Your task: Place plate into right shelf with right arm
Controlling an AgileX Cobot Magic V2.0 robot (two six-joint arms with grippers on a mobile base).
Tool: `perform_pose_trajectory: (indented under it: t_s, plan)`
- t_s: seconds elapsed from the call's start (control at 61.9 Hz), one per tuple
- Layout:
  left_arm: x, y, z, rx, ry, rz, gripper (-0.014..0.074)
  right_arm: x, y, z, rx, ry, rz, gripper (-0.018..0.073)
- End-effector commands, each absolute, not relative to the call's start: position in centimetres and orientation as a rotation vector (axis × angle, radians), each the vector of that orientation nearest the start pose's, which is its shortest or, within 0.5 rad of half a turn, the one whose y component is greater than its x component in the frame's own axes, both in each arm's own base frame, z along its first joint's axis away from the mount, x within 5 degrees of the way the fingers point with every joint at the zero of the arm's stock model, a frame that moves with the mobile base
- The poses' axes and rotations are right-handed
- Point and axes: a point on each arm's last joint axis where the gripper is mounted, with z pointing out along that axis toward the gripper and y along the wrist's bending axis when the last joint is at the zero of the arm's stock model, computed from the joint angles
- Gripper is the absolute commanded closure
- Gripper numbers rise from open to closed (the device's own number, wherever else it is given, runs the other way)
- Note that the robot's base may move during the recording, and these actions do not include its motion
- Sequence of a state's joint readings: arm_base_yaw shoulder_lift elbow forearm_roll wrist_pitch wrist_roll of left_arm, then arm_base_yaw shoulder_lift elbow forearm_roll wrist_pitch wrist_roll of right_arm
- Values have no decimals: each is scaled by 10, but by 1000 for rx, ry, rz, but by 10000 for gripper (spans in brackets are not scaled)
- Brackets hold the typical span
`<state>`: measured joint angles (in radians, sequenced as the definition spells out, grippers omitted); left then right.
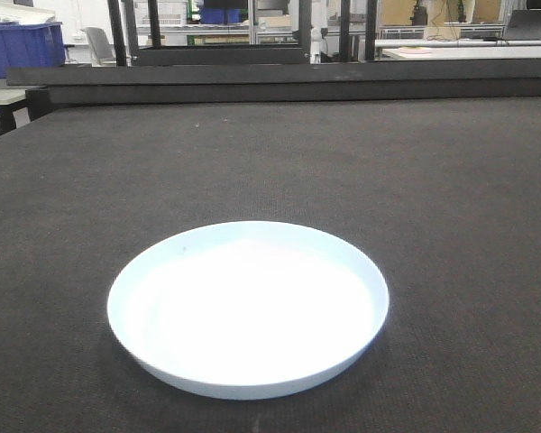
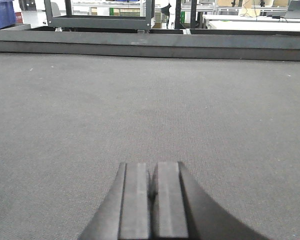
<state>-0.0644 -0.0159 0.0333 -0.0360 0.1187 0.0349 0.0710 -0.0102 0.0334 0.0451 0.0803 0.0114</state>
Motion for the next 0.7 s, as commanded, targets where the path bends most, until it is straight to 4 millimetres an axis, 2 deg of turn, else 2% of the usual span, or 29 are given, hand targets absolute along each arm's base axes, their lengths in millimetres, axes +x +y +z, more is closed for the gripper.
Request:
perform_pose_trajectory:
  t_s: [0.0,0.437,0.55,0.679]
  plan:
    - [56,-4,198,49,1533,-67,643,55,4,208,-15,1478,89,503]
    - [56,-4,198,49,1533,-67,643,55,4,209,-14,1465,89,503]
    - [56,-4,198,49,1533,-67,643,55,3,213,-13,1418,89,503]
    - [56,-4,198,49,1533,-67,643,52,3,225,7,1287,109,503]
